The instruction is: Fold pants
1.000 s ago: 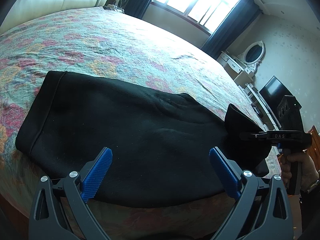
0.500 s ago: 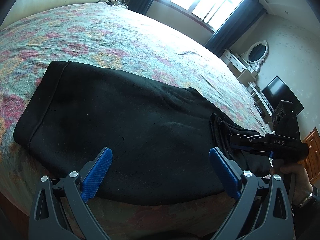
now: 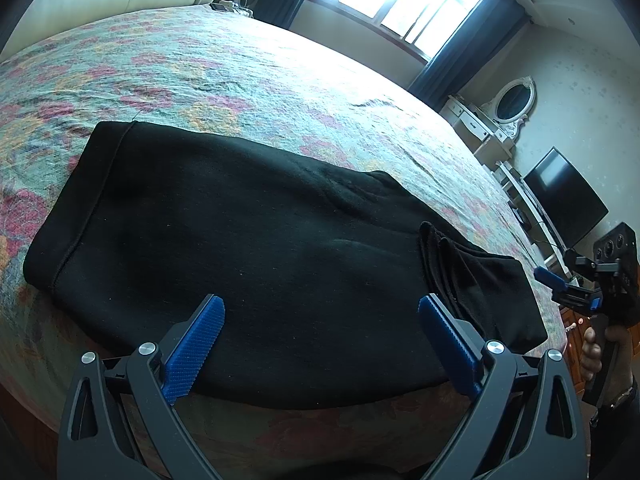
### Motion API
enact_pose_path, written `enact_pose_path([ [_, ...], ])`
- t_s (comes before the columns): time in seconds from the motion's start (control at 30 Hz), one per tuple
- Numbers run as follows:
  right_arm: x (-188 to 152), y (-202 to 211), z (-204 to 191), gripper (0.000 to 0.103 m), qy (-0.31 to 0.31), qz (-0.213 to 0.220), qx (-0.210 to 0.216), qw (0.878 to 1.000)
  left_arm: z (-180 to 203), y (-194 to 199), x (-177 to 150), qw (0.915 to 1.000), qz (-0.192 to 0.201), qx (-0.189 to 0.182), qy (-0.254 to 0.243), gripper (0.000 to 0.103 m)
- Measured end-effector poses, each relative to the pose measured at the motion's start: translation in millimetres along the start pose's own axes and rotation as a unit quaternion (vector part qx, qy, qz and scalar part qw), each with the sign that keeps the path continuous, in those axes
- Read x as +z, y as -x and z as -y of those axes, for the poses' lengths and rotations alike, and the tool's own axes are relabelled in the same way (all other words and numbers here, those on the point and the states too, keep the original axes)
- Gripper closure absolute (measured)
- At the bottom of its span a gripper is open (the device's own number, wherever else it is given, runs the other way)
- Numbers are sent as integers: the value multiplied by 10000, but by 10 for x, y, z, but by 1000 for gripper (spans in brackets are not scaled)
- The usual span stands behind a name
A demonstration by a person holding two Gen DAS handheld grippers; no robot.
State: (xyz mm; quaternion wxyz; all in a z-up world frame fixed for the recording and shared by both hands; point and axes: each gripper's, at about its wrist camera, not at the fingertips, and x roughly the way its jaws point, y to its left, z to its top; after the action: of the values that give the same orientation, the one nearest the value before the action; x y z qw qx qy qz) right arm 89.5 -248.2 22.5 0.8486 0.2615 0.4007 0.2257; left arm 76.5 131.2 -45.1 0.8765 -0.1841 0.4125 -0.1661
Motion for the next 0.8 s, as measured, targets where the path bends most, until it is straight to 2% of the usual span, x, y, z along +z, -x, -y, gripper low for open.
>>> enact_pose_path([
  [0.1,-99,563,631,24,-620,384,-361,9967,39,-13,-3,10000,-2,-3,-34,6],
  [0.17,-231,794,1097,24,-1270,477,-478,9896,75,-20,-5,10000,9,-41,-48,6],
  [0.23,-387,820,1452,24,-1842,335,-67,9823,116,-39,1,9999,5,-107,-32,6],
  [0.3,-494,704,1585,24,-1989,46,267,9796,154,-64,14,9999,-18,-152,-28,6],
  [0.4,-559,456,1610,24,-1906,-363,473,9799,225,-77,34,9998,-49,-181,-42,6],
  [0.5,-575,257,1612,24,-1850,-511,722,9788,304,-76,59,9999,-60,-139,-80,6],
  [0.63,-562,163,1638,69,-1675,-714,810,9799,403,-68,66,9998,-47,-113,-142,6],
  [0.7,-581,144,1715,80,-1590,-850,740,9808,441,-83,64,9998,-54,-109,-159,6],
  [0.8,-645,161,1879,85,-1560,-884,1013,9786,475,-124,46,9997,-118,-110,-157,6],
])
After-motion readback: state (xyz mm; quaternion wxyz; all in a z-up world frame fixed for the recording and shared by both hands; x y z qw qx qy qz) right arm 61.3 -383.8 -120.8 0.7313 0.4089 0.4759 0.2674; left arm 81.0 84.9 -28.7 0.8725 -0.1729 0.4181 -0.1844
